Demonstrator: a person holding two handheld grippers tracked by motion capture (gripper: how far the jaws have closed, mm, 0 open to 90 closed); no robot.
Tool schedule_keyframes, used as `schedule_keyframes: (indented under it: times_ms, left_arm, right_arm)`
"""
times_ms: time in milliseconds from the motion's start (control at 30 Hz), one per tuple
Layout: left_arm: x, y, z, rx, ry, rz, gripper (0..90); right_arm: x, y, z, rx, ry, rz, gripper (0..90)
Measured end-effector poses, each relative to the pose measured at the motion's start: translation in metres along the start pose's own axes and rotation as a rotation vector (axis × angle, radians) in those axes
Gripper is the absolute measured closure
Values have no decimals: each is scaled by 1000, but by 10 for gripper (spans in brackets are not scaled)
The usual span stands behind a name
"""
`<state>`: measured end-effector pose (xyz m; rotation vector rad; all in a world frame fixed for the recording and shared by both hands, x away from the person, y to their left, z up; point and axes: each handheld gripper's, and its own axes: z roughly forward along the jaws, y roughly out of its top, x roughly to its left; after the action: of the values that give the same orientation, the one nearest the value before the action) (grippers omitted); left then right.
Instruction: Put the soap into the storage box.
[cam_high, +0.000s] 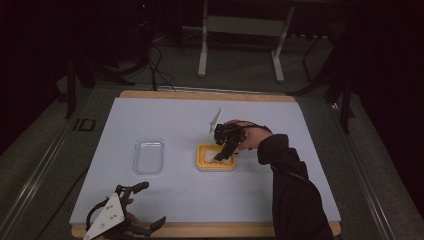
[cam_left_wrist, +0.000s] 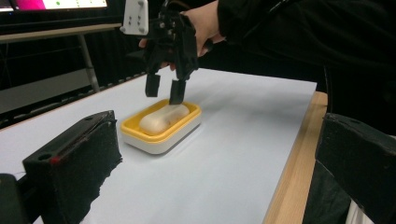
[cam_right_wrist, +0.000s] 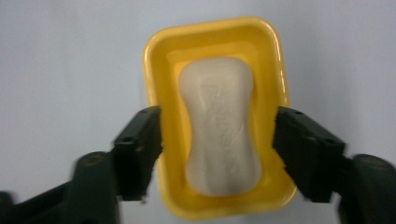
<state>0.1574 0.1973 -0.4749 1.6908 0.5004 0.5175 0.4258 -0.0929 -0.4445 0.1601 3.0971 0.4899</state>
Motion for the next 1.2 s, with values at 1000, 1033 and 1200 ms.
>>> schedule_keyframes:
  times_ms: [1000, 1033, 1200]
  left_arm:
    - [-2, 0, 2, 5, -3, 3, 1]
    - [-2, 0, 2, 5, -3, 4, 1]
    - [-2, 0, 3, 6, -3, 3, 0]
  right_arm:
    - [5, -72, -33, -125, -225, 449, 137]
    - [7, -75, -32, -124, -233, 469, 136]
    - [13, -88, -31, -157, -254, 518, 136]
